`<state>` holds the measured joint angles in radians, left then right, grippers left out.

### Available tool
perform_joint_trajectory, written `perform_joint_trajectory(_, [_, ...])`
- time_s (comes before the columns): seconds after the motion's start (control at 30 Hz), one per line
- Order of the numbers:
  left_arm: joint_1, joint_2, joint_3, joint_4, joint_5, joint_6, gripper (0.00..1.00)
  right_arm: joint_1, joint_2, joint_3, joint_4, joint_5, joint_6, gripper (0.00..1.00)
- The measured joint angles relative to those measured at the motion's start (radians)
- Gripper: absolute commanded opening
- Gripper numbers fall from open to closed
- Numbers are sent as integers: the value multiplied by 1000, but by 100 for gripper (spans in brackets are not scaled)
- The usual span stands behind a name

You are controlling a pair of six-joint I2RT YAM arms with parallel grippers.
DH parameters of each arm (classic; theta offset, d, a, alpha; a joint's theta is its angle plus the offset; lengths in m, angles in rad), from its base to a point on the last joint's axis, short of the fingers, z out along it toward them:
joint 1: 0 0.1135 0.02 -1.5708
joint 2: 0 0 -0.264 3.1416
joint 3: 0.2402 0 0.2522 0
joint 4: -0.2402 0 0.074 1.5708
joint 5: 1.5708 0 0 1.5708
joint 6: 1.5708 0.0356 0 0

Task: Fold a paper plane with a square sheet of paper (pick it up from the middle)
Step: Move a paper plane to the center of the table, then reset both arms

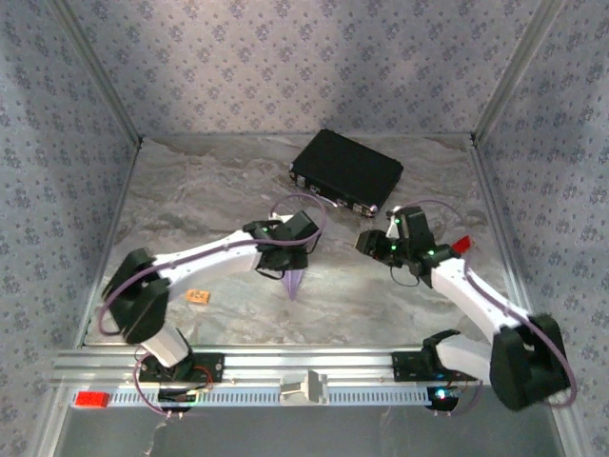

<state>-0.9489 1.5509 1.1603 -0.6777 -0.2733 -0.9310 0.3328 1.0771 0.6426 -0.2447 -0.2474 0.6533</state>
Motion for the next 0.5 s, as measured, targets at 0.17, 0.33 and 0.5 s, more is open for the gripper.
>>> perform_joint_trajectory(0.17, [98, -240, -142, 58, -135, 79, 74, -45, -209, 3, -19, 352, -143, 76])
perform_joint_trajectory(0.33, [298, -394, -353, 177, -312, 203, 95, -115, -220, -181, 242, 535, -392, 80])
perform_joint_trajectory(0.5, [504, -438, -518, 370, -463, 397, 97, -245, 69, -217, 399, 566, -513, 86])
